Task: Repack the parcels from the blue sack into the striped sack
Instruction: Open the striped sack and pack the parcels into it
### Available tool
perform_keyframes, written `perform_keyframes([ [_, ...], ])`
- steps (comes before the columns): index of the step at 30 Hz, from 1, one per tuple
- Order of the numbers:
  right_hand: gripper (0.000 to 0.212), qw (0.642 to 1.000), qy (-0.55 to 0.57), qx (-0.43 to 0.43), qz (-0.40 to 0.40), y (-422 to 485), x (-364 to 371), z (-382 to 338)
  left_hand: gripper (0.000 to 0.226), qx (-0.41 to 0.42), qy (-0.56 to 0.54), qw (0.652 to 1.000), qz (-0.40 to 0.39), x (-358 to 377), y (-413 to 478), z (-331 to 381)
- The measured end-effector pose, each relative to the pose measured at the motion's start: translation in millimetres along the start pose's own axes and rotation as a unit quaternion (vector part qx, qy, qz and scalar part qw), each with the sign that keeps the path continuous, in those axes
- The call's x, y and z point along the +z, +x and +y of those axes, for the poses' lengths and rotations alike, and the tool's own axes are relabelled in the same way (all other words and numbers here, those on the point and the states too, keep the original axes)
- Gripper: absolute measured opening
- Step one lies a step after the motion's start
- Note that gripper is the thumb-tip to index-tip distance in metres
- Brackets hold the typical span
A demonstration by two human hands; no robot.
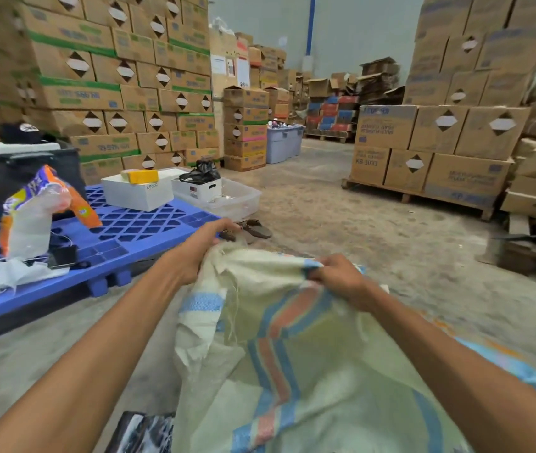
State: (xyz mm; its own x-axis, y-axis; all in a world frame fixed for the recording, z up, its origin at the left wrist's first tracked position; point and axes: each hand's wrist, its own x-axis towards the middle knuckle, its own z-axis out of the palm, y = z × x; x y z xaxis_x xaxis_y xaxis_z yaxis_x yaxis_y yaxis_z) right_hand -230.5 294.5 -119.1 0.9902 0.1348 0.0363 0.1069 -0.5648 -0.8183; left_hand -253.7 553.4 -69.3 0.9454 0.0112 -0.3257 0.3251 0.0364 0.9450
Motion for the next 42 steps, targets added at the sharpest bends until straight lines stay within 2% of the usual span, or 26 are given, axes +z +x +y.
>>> perform_keyframes([
  [1,0.012,0.995,0.055,0.07,-0.051,-1.4,-8.3,-7.4,0.067,0.066,0.093,0.991,0.07,-1.5,3.5,-2.8],
  [3,0.016,0.971,0.089,0.166,-0.15,-3.5,-21.7,-19.6,0.082,0.284,0.3,0.89,0.192,-1.4,4.2,-8.4],
  [4,0.017,0.965,0.081,0.181,-0.174,-1.5,-25.8,-23.2,0.08,0.379,0.379,0.825,0.179,4.0,-1.9,-9.2],
  [6,0.02,0.968,0.081,0.181,-0.157,5.8,-28.6,-28.2,0.072,0.442,0.503,0.738,0.08,27.7,-13.9,-13.2],
  [8,0.022,0.968,0.1,0.17,-0.154,8.5,-29.8,-39.0,0.044,0.441,0.592,0.673,0.04,52.6,-16.5,-23.6],
  [9,0.03,0.968,0.106,0.159,-0.163,8.2,-31.5,-44.0,0.022,0.439,0.602,0.666,0.049,61.8,-16.3,-27.5],
  [10,0.042,0.969,0.11,0.141,-0.171,8.7,-33.9,-45.7,0.011,0.42,0.568,0.705,0.065,65.7,-13.0,-28.5],
  [11,0.058,0.972,0.111,0.113,-0.175,8.5,-36.9,-47.2,0.024,0.376,0.502,0.773,0.099,65.9,-7.1,-26.9],
  [13,0.097,0.985,0.061,0.01,-0.158,5.2,-40.2,-49.7,0.033,0.228,0.312,0.914,0.125,62.3,-4.4,-15.3],
  [14,0.108,0.987,-0.014,-0.062,-0.146,1.2,-38.8,-50.9,0.03,0.156,0.196,0.963,0.103,59.1,-1.8,-8.8],
  [16,0.106,0.937,-0.268,-0.223,-0.024,-2.6,-31.0,-44.3,0.046,0.057,-0.037,0.998,0.018,59.5,-1.5,1.9],
  [18,0.077,0.825,-0.434,-0.318,0.174,0.9,-26.1,-34.4,0.071,0.034,-0.12,0.992,-0.029,59.1,-1.8,6.6],
  [19,0.056,0.808,-0.424,-0.335,0.234,3.0,-28.1,-30.2,0.071,0.036,-0.096,0.994,-0.025,59.8,-4.5,6.1],
  [20,0.037,0.835,-0.387,-0.312,0.235,2.2,-33.3,-26.2,0.062,0.033,-0.079,0.996,-0.033,57.3,-5.7,6.0],
  [22,0.012,0.956,-0.212,-0.176,0.095,-4.4,-55.9,-26.3,0.03,0.019,-0.038,0.999,-0.033,48.4,-6.5,8.8],
  [23,0.009,0.994,-0.076,-0.069,-0.044,-9.4,-67.4,-27.0,0.02,0.016,-0.011,1.0,-0.02,42.1,-7.8,11.4],
  [24,0.01,0.987,0.035,0.031,-0.154,-18.2,-75.8,-26.8,0.02,0.018,0.022,0.999,-0.019,34.6,-7.9,13.4],
  [25,0.011,0.971,0.11,0.085,-0.197,-25.3,-80.1,-26.2,0.028,0.023,0.061,0.998,-0.021,30.1,-11.5,14.3],
  [28,0.02,0.951,0.247,0.122,-0.139,-24.2,-78.2,-18.3,0.051,0.081,0.185,0.978,-0.044,36.3,-23.8,12.6],
  [30,0.01,0.92,0.33,0.145,-0.157,-20.9,-72.6,-12.8,0.071,0.218,0.369,0.903,-0.038,48.3,-23.5,7.2],
  [32,0.007,0.922,0.313,0.149,-0.171,-15.3,-70.1,-14.8,0.084,0.362,0.535,0.763,-0.005,59.5,-18.6,0.6],
  [34,0.012,0.905,0.335,0.148,-0.217,-11.9,-72.7,-22.8,0.029,0.421,0.558,0.715,0.016,74.9,-15.7,0.8],
  [35,0.022,0.9,0.329,0.134,-0.252,-12.1,-74.9,-28.6,0.011,0.428,0.551,0.714,0.049,82.1,-14.8,3.6],
  [37,0.052,0.92,0.226,0.114,-0.3,-12.7,-78.3,-38.4,0.029,0.394,0.517,0.746,0.146,87.5,-8.2,7.8],
  [40,0.109,0.983,-0.105,0.011,-0.151,-14.5,-69.8,-43.1,0.029,0.282,0.453,0.816,0.223,84.5,0.3,9.5],
  [42,0.11,0.937,-0.337,-0.085,-0.026,-17.0,-56.9,-39.9,0.027,0.218,0.4,0.861,0.225,80.0,4.1,12.9],
])
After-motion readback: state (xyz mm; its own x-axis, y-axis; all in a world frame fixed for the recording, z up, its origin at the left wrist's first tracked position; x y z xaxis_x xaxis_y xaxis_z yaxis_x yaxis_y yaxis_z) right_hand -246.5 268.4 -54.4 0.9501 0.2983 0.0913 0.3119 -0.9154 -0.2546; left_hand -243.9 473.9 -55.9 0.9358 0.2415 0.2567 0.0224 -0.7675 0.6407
